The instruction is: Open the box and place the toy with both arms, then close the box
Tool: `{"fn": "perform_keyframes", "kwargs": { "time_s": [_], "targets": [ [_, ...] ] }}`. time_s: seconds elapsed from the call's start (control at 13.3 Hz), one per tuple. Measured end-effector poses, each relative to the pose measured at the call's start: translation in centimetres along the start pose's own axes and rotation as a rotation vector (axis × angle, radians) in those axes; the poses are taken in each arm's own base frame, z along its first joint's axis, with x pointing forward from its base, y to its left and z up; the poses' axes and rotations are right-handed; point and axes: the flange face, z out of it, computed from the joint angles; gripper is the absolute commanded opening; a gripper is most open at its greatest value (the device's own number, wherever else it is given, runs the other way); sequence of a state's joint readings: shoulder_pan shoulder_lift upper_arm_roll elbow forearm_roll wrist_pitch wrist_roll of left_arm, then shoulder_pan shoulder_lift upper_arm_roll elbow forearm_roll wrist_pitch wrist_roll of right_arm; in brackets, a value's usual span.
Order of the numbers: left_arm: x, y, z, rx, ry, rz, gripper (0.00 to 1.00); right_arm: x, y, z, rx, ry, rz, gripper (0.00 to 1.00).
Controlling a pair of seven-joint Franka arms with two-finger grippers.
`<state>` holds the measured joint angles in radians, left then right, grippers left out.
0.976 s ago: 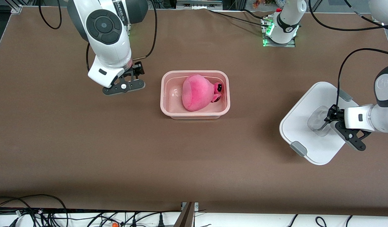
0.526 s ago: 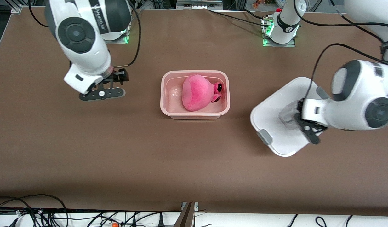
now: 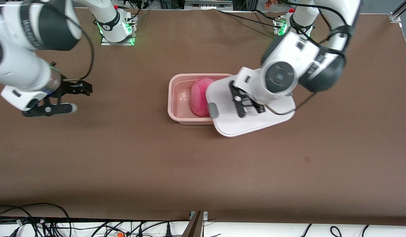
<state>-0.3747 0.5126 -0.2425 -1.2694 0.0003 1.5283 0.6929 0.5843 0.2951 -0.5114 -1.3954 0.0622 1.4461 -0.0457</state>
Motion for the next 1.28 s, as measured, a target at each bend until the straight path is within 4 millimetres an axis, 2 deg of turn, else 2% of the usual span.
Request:
{"fn": "perform_keyframes", "kwargs": {
  "time_s": [0.08,0.23,0.38,0.53,0.68,0.9,1.05,1.28],
  "targets": [
    [2.2,2.0,0.2,0.023,0.012,0.033,0.00,0.1,1.4,0.1,0.030,-0.002,0.017,1.00],
    [5.6,4.9,1.0,0.056,0.033,0.091,0.00,0.3,2.8,0.7,0.060,-0.011,0.027,1.00],
    [8.2,6.9,3.2,0.074,0.009,0.137,0.00,0.7,4.4,1.5,0.108,-0.023,0.029,1.00],
    [10.2,7.9,5.8,0.080,-0.012,0.155,0.00,0.7,6.6,1.3,0.104,0.000,0.050,1.00],
    [11.2,7.7,7.4,0.081,-0.005,0.158,0.00,-0.1,7.7,-0.5,0.087,0.051,0.062,1.00],
    [11.6,6.8,8.3,0.088,0.010,0.152,0.00,-3.0,8.8,-3.3,0.098,0.092,0.072,1.00],
    [11.7,6.9,8.3,0.092,0.016,0.155,0.00,-4.9,9.3,-3.5,0.105,0.088,0.076,1.00],
    [12.1,7.1,8.6,0.093,0.019,0.160,0.00,-5.5,11.2,-2.5,0.101,0.091,0.106,1.00]
  ]
}}
